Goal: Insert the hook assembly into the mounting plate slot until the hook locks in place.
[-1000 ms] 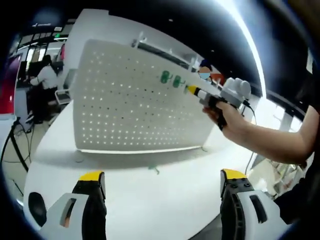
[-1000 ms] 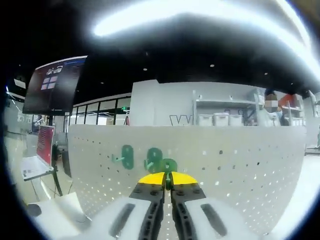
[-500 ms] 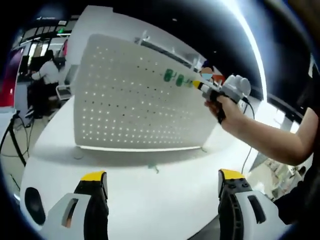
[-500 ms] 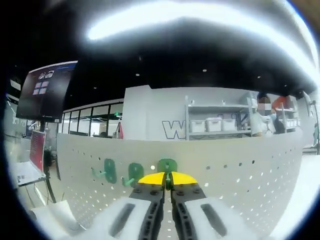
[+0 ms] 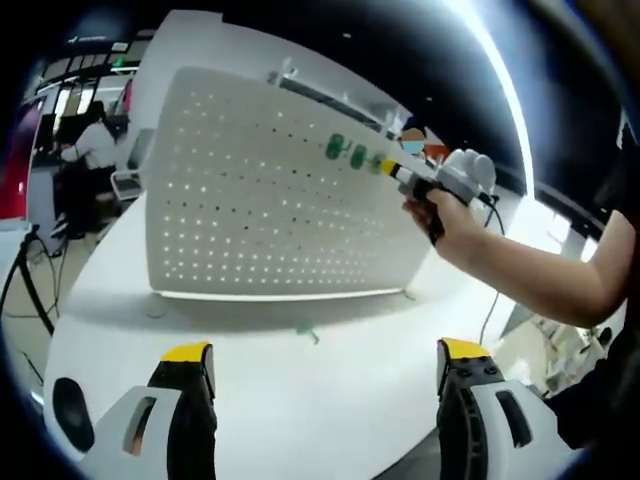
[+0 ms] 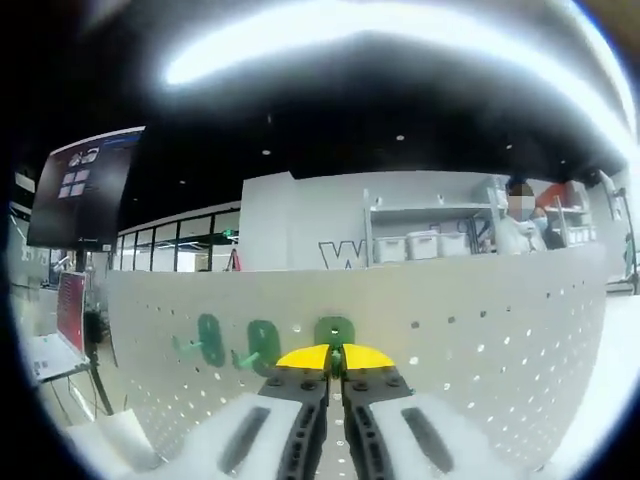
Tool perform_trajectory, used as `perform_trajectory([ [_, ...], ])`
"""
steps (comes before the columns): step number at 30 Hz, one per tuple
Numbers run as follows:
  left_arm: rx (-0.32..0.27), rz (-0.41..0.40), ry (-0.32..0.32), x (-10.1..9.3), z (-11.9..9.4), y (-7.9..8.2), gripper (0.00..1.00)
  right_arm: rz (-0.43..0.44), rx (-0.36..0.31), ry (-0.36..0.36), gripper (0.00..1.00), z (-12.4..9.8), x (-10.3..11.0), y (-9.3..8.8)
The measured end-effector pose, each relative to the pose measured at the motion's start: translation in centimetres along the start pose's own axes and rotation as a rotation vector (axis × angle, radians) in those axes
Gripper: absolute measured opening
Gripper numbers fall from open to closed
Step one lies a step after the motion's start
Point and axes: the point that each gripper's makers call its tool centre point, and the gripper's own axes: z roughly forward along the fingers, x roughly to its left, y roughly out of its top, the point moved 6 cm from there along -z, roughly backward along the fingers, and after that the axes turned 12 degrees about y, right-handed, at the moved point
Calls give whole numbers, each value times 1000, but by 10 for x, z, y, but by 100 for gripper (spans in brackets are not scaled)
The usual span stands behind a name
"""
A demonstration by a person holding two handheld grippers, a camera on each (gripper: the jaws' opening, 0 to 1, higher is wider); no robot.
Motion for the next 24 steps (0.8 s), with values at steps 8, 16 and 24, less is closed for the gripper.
perform_trajectory([
  [8,18,8,2,-1,1,-3,94,16,-10,-10,0,0,0,-1],
  [16,19,20,11,1,0,-3,94,28,11,-3,1,3,-1,-3],
  [24,23,24,16,1,-2,-5,94,53,8,-3,13,2,-3,4],
])
